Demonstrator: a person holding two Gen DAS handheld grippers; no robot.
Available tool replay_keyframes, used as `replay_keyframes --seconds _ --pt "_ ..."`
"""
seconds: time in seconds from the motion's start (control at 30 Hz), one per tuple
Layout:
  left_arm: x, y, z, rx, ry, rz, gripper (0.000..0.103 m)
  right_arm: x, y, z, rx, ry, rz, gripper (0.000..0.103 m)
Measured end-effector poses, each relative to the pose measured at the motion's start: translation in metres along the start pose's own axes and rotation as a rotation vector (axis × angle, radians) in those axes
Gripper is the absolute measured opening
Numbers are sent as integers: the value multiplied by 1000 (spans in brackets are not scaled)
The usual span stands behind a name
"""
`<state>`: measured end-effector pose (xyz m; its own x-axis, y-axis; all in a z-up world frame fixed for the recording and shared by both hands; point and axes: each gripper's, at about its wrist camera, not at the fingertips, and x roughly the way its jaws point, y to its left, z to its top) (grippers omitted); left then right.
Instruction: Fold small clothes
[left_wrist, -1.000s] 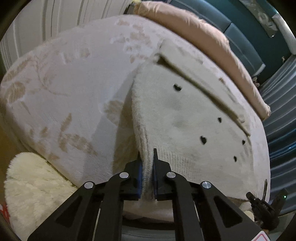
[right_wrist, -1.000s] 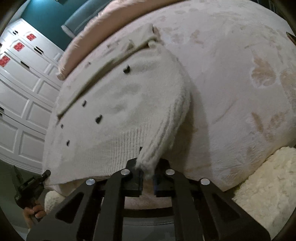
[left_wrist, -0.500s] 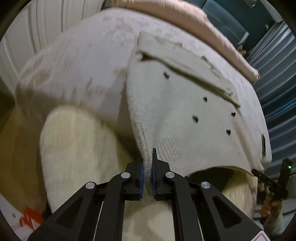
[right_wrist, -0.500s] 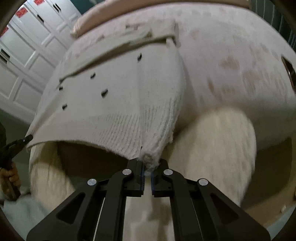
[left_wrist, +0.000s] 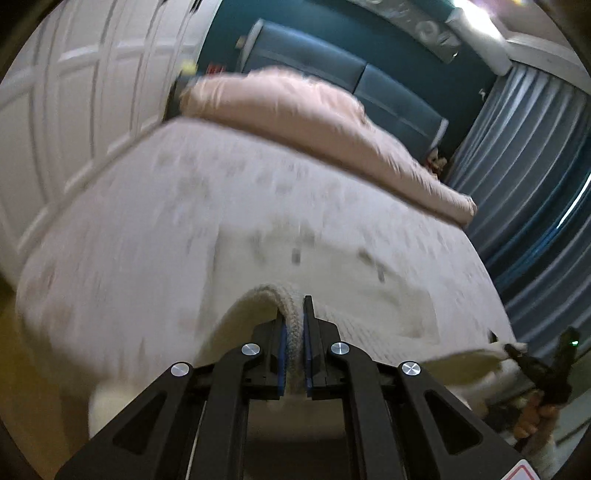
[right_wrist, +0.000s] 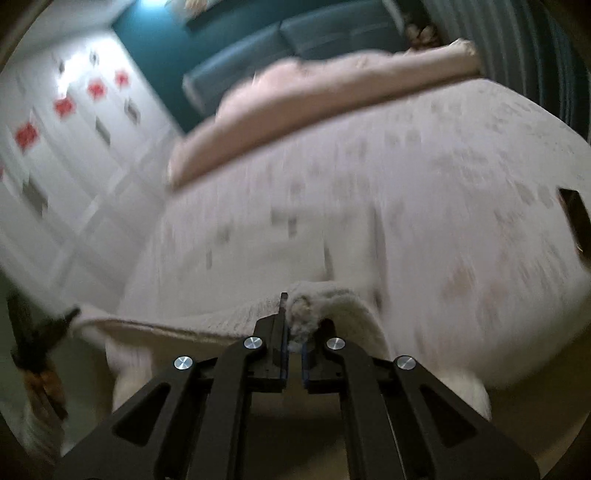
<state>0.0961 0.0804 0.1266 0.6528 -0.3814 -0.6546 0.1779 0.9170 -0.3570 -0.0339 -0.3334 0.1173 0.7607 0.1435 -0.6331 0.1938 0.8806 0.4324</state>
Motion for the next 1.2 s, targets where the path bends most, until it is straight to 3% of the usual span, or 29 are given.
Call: replay_keyframes --seconds 0.2,0.4,0.47,0.53,0.6,0.63,0.67,0.77,0.83,0.97,1.07,1.2 --pt "126 13 61 -63 -24 39 6 112 -11 66 105 -43 14 4" --pt "219 39 66 -108 52 150 7 197 -26 75 171 16 -28 6" --pt "232 48 57 -132 75 169 15 212 -31 76 168 18 -48 9" --pt "238 56 51 -151 76 173 18 212 -36 75 181 -3 -49 27" --pt "230 61 49 -156 35 181 37 205 -45 74 217 -44 -27 39" --pt "222 64 48 -165 0 199 55 201 -49 74 231 -62 -20 43" --pt "211 68 48 -180 -43 209 66 193 -54 71 239 -80 -19 43" --pt "192 77 44 -201 -84 187 68 183 -55 65 193 -79 -58 46" --pt "189 81 40 -201 -47 165 69 181 -53 56 134 -62 -103 58" --pt "208 79 30 -154 53 181 69 197 -46 41 38 -7 -190 60" --pt "234 71 23 -126 125 187 69 215 -48 37 35 15 -233 64" --pt "259 64 20 -99 162 212 66 239 -51 39 50 47 -271 61"
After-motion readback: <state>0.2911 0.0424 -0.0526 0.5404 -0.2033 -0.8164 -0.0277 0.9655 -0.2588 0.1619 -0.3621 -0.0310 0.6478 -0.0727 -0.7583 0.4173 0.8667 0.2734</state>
